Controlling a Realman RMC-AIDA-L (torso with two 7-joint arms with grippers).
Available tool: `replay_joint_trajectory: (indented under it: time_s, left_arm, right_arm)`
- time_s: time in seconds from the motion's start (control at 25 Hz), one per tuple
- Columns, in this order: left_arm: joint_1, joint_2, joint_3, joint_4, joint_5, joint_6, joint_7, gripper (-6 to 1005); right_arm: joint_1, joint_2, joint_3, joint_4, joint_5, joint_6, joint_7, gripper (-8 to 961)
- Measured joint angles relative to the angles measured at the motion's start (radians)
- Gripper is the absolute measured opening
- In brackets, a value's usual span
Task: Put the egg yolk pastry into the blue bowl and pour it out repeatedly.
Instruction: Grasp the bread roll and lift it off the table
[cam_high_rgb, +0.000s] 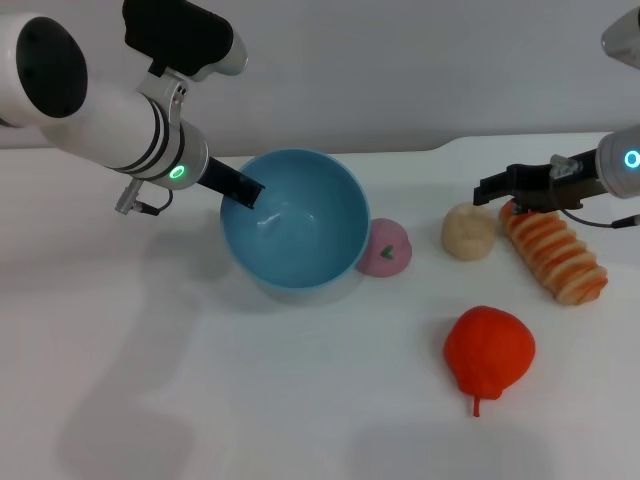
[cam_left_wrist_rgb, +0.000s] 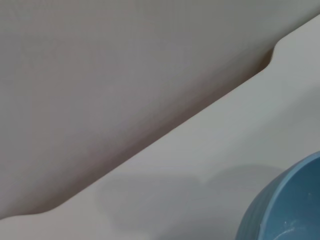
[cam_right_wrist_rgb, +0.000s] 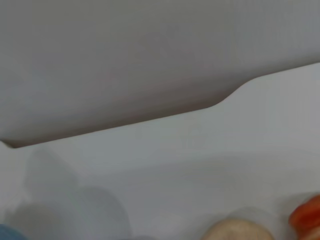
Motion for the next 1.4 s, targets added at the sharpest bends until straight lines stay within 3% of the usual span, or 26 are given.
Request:
replay_joint_trajectory:
  time_s: [0.2, 0.4, 0.6, 1.4]
  left_arm:
    - [0.0, -0.001, 0.0, 0.0, 0.0, 0.0, -0.001, -1]
    - [-0.002, -0.002, 0.0, 0.0, 0.0, 0.0, 0.003, -2]
    - [-0.003, -0.003, 0.0, 0.001, 0.0, 0.002, 0.003, -1]
    - [-0.001, -0.001, 0.0, 0.002, -0.002, 0.008, 0.003, -1]
  right_arm:
    - [0.016, 0.008, 0.0, 0.045, -0.001, 0.05, 0.014, 518]
    - [0.017, 0.046, 0.0, 0.077, -0.002, 0.129, 0.009, 600]
    - [0.01, 0.082, 0.0, 0.078, -0.002, 0.211, -0.003, 599]
    - [-0.018, 0.107, 0.0, 0.105, 0.006, 0.333, -0.003, 598]
